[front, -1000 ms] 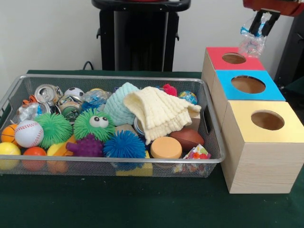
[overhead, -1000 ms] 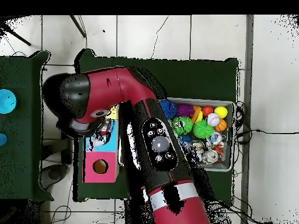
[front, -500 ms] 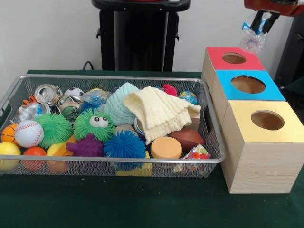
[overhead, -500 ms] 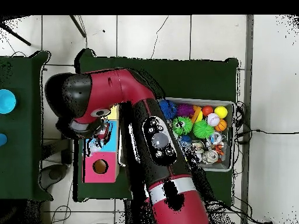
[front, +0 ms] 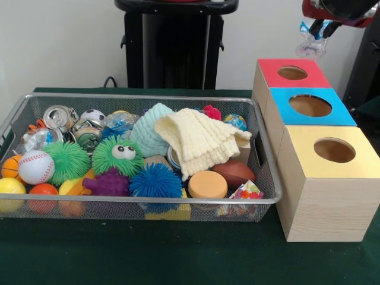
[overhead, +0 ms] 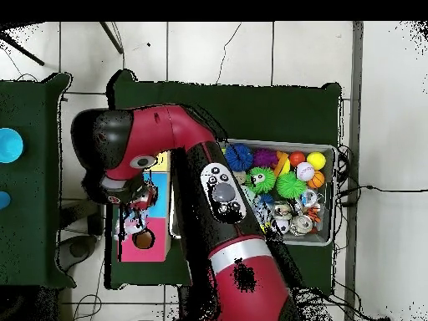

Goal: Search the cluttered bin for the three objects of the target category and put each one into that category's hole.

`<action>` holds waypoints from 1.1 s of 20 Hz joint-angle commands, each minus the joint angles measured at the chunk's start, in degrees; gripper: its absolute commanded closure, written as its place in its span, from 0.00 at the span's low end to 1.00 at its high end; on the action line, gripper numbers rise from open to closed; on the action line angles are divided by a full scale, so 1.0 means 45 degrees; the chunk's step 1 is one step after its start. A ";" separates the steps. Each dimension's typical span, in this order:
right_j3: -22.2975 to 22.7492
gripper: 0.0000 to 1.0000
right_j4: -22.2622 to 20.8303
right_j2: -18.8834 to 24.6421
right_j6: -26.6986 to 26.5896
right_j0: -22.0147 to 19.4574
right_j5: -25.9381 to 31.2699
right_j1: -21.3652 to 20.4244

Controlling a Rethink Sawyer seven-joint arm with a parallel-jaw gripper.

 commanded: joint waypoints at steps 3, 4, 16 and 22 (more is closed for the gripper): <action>-0.0187 1.00 0.0005 -0.0358 0.0854 0.0045 -0.0008 0.0627; -0.0414 1.00 -0.0142 -0.0375 0.0830 0.0084 -0.0230 0.0798; -0.1683 1.00 0.0193 -0.0438 0.1174 0.0205 -0.0403 0.1907; -0.1792 1.00 0.0072 -0.0502 0.0943 0.0103 -0.0862 0.2250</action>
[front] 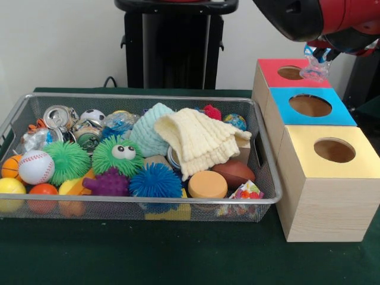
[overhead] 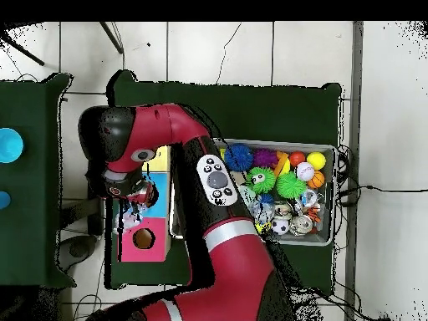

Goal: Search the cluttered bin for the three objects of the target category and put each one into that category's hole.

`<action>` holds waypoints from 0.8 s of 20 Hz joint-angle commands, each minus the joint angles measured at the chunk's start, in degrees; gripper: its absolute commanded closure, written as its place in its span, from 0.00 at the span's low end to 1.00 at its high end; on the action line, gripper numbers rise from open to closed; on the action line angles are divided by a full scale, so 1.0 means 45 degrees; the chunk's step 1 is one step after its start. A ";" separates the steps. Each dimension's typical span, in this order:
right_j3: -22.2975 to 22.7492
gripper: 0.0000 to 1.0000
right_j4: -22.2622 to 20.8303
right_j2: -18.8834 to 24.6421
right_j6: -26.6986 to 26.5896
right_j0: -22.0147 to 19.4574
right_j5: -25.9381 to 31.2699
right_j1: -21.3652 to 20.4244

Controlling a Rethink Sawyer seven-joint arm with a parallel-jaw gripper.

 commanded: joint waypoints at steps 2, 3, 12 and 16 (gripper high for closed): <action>-0.0272 1.00 0.0176 -0.0421 0.1070 -0.0249 -0.1008 0.0455; -0.0203 1.00 0.0176 -0.0449 0.1088 -0.0250 -0.1064 0.0359; 0.0427 1.00 0.0316 -0.0580 0.0987 -0.0438 -0.1587 -0.0339; 0.0266 1.00 0.0113 -0.0646 0.0819 -0.0354 -0.1574 -0.0624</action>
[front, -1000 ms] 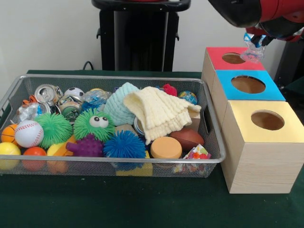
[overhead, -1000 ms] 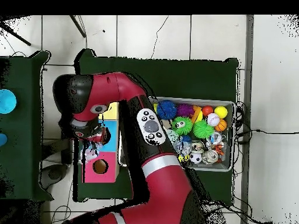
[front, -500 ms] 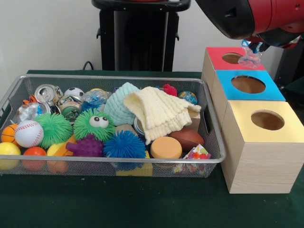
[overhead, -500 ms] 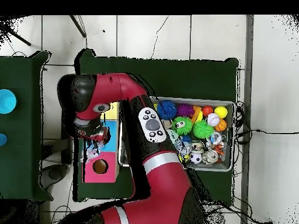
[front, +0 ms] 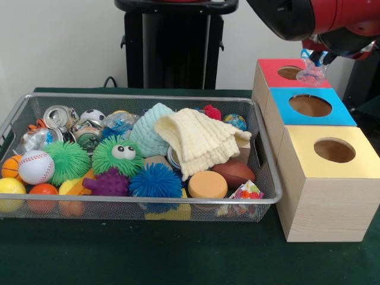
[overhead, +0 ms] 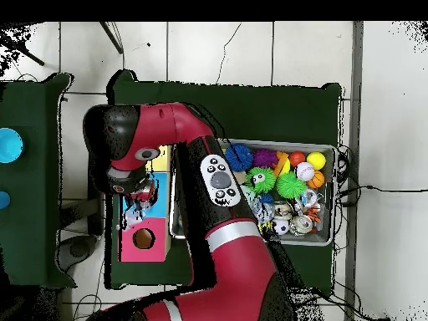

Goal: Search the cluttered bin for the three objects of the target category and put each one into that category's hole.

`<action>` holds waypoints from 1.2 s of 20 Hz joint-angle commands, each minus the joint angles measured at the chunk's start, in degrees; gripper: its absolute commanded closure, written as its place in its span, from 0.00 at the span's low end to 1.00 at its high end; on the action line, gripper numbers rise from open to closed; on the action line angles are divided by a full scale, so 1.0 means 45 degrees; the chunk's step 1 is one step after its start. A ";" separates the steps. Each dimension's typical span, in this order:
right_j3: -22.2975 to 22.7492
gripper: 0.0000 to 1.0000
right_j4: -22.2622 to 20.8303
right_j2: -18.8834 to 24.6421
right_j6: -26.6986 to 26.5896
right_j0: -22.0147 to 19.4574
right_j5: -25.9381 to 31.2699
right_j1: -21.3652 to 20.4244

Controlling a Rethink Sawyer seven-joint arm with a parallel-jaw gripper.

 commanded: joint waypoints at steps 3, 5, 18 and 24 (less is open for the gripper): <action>-0.0612 1.00 -0.0146 -0.0285 0.0665 -0.0184 -0.0757 -0.0269; -0.1208 1.00 -0.0279 -0.0219 0.0570 -0.0115 -0.0331 -0.0038; -0.2306 1.00 -0.0649 -0.0245 0.0266 0.0050 -0.0397 0.0702; -0.2598 1.00 -0.0710 -0.0327 0.0301 0.0144 0.0321 0.0877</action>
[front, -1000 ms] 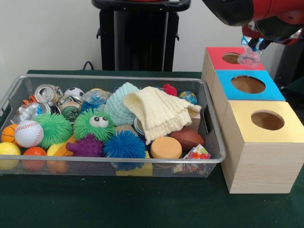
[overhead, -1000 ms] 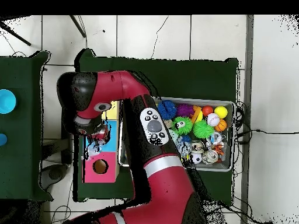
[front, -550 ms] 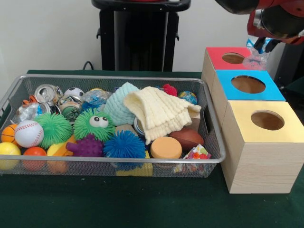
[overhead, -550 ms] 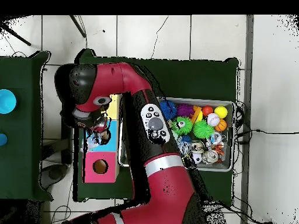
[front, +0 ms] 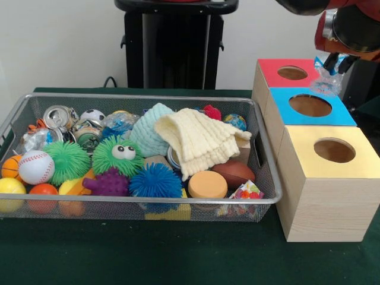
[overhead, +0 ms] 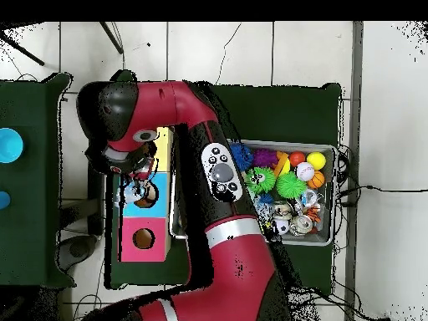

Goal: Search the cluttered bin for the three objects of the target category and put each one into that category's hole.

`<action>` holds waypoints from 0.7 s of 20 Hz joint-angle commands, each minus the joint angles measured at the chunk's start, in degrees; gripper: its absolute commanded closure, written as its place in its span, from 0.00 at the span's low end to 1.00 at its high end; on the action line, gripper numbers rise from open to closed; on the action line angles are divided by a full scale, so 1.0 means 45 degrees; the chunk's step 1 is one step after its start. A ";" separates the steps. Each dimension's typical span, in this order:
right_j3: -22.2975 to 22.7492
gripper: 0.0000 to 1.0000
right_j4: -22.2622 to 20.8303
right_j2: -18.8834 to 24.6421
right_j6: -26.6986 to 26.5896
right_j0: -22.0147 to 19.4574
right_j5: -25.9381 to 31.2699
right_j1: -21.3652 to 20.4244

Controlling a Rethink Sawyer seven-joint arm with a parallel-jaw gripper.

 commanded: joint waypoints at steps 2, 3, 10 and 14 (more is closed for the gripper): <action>-0.1163 1.00 -0.0636 -0.0338 0.0336 0.0076 0.1603 0.1020; -0.1201 1.00 -0.0653 -0.0346 0.0298 0.0069 0.1670 0.1073; -0.1494 1.00 -0.0574 -0.0364 0.0454 0.0149 0.2694 0.1342; -0.1699 1.00 -0.0578 -0.0306 0.0406 0.0147 0.3383 0.1542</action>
